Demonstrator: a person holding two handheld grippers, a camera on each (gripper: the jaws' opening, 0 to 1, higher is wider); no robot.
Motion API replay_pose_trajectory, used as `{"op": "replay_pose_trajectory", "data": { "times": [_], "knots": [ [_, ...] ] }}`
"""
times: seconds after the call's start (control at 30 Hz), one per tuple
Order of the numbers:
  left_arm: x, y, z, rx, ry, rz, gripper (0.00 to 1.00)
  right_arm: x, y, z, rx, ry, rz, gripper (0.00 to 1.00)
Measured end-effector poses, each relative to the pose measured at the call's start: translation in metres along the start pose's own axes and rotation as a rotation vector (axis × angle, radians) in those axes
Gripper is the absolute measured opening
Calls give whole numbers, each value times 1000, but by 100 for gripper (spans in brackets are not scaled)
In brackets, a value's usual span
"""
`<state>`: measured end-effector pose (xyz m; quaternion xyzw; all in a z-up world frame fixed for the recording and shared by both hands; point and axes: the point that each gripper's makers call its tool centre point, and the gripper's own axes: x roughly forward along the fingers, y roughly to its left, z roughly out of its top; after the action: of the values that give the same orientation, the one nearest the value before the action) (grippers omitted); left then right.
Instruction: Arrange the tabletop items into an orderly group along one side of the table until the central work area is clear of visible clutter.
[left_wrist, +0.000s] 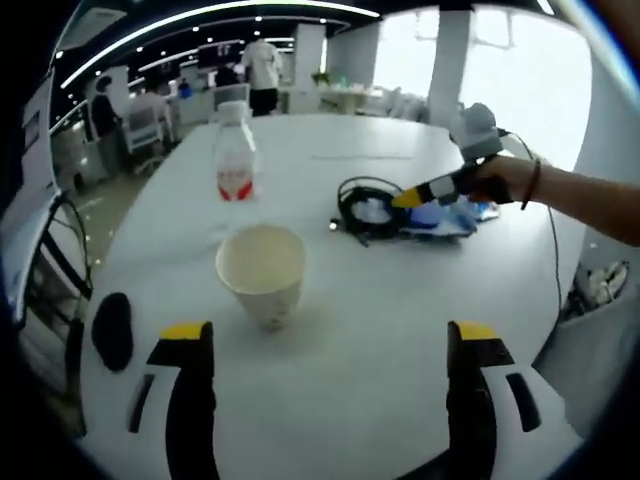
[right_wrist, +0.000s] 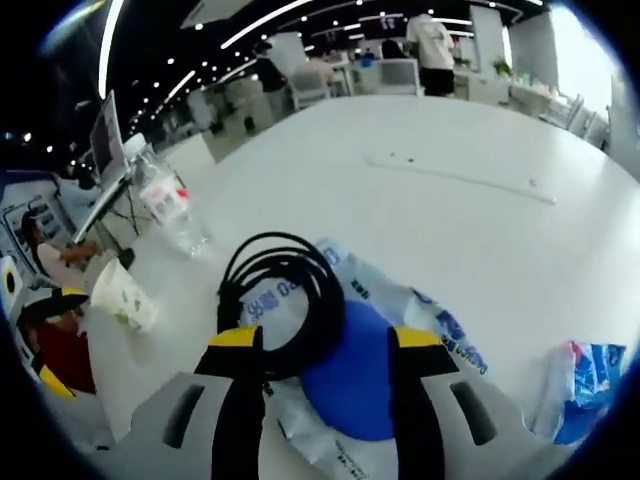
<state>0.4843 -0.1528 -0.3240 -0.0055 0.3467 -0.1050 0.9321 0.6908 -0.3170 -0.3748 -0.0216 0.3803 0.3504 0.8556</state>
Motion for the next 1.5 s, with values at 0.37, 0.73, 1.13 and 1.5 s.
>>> {"op": "replay_pose_trajectory", "data": {
  "times": [0.37, 0.73, 1.13, 1.5],
  "knots": [
    [-5, 9, 6, -11, -28, 34, 90, 10, 1, 5, -98, -8, -73, 42],
    [-8, 5, 13, -31, -62, 20, 87, 18, 7, 4, -153, -3, -72, 25],
    [-9, 3, 20, -58, -100, 12, 82, 19, -2, 7, -104, -17, -118, 15],
    [-9, 2, 23, 5, -95, 24, 80, 12, 4, 5, 41, 1, -61, 9]
  ]
}}
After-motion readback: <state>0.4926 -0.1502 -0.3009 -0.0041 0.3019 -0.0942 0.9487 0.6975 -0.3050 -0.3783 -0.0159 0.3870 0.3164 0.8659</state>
